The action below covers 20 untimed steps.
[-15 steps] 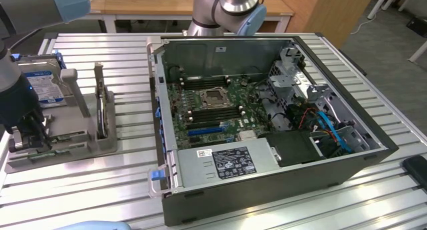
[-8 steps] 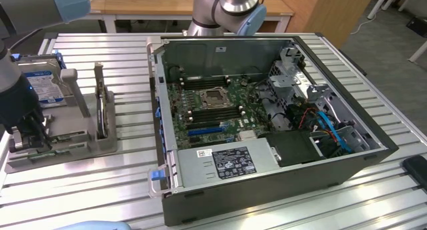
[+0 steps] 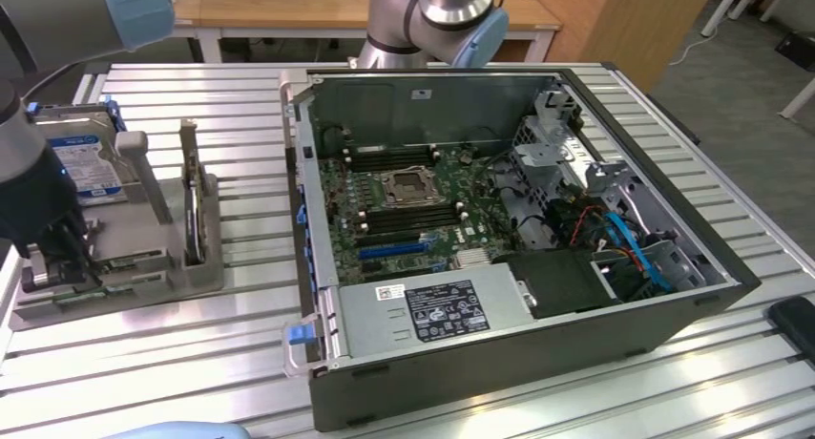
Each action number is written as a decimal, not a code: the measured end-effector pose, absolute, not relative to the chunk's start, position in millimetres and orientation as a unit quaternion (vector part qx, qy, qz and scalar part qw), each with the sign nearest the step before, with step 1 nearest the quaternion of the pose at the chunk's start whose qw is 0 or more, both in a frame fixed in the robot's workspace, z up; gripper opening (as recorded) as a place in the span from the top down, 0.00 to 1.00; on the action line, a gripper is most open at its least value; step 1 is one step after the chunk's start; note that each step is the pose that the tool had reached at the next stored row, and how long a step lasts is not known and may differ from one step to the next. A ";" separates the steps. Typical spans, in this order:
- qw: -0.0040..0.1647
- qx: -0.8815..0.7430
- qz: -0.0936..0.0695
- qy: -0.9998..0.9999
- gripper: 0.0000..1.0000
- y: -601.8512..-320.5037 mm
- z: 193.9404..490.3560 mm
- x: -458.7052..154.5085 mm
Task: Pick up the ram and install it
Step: 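Pick up the ram and move it above insertion slot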
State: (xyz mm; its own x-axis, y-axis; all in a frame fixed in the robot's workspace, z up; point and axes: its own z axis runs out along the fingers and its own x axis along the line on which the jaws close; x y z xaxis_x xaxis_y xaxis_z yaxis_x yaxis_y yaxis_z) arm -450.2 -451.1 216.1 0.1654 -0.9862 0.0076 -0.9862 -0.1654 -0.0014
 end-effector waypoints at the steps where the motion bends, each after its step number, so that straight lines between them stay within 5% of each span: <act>1: 0.002 0.763 0.003 -0.646 0.76 -450.8 215.2 -450.2; 20: 0.000 0.763 0.003 -0.646 0.76 -445.5 198.9 -449.7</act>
State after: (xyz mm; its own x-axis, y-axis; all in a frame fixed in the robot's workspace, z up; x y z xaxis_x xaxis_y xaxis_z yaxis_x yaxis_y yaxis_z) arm -449.7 -445.5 198.9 0.1650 -0.9863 0.0056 -0.9863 -0.1651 -0.0041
